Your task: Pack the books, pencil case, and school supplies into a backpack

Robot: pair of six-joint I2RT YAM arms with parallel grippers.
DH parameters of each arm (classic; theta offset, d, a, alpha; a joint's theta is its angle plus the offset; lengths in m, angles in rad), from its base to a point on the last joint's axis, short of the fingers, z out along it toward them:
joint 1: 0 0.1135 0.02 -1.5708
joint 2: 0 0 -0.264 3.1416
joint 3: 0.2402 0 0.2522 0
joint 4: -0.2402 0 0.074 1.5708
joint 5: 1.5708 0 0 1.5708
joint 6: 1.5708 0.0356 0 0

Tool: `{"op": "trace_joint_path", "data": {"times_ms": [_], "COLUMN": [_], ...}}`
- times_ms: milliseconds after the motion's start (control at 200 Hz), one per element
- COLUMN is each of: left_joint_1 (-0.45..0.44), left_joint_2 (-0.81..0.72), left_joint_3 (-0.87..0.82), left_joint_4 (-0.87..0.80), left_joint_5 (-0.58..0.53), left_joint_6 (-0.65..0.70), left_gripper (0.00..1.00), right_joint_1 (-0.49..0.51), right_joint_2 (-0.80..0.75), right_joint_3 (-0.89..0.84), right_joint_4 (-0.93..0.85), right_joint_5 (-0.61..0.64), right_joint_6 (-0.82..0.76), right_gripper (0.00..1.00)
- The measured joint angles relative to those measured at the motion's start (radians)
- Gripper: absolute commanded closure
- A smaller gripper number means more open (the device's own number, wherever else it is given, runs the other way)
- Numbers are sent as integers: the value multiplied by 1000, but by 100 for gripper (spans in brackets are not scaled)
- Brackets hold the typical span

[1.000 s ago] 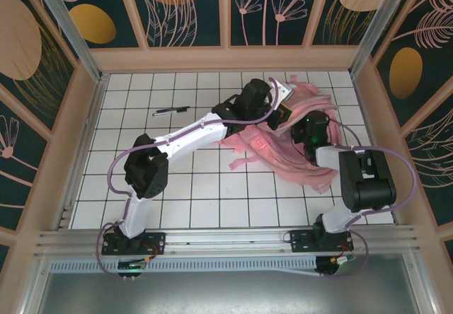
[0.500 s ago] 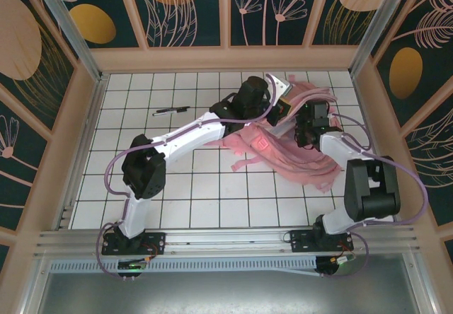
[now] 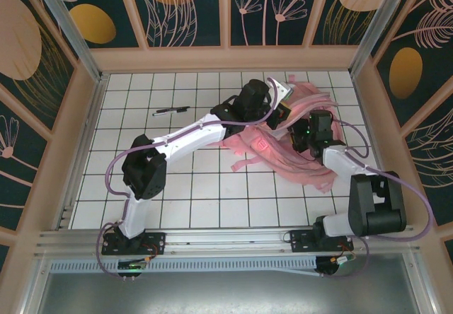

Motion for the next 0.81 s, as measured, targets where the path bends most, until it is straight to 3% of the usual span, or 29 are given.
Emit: {"op": "trace_joint_path", "data": {"times_ms": [90,175,400,611,806], "left_joint_1": [0,0,6,19,19], "left_joint_2": [0,0,-2,-11,-74], "left_joint_3": [-2,-6,-14,-19,-105], "left_joint_4": [1,3,11,10,10], "left_joint_5": [3,6,6,-5,-33], "left_joint_6": [0,-5,-25,-21,0], "left_gripper": [100,100,100,100,100], "right_joint_1": [11,21,74,98,81], "right_joint_2": [14,42,162,184,3], "right_joint_3": [-1,-5,4,27,35], "right_joint_4": [43,121,369,371,51], "right_joint_5": [-8,-10,-2,5,9], "right_joint_6": [14,39,104,91,-147], "right_gripper": [77,100,100,61,48]}}
